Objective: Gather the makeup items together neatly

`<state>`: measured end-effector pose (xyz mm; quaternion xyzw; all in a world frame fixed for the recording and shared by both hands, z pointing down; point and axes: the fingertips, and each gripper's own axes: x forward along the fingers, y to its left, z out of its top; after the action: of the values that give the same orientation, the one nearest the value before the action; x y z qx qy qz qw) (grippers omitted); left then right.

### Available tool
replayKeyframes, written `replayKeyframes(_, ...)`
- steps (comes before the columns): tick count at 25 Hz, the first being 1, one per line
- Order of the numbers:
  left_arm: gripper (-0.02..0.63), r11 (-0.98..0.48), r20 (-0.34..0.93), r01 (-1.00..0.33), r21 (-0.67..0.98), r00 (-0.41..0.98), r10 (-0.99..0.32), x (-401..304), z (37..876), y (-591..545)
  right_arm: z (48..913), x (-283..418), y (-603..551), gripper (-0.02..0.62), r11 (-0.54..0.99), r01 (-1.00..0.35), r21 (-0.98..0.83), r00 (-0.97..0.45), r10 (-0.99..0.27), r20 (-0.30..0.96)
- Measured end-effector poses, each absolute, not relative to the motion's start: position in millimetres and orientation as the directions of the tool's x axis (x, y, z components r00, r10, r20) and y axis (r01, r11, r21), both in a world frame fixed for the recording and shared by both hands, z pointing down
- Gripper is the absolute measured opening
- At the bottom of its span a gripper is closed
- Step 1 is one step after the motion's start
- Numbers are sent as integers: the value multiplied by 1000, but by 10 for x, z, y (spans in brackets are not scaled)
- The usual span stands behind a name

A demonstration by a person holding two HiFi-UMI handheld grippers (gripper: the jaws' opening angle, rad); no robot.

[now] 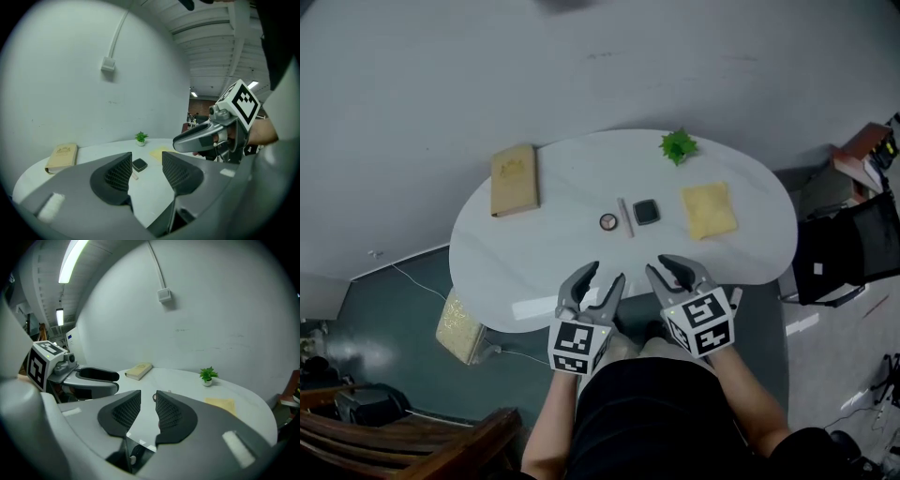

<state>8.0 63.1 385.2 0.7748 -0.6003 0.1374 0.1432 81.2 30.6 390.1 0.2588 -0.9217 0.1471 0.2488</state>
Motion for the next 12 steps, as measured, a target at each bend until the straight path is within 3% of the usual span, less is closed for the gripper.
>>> replayKeyframes(2, 164, -230, 359, -971, 59, 236, -903, 153, 3743, 679, 3843, 878, 327, 104, 828, -545, -134, -751, -411, 516)
replayKeyframes(12, 102, -183, 319, -981, 60, 193, -928, 321, 3510, 911, 3632, 1080, 549, 69, 853, -514, -94, -785, -423, 453)
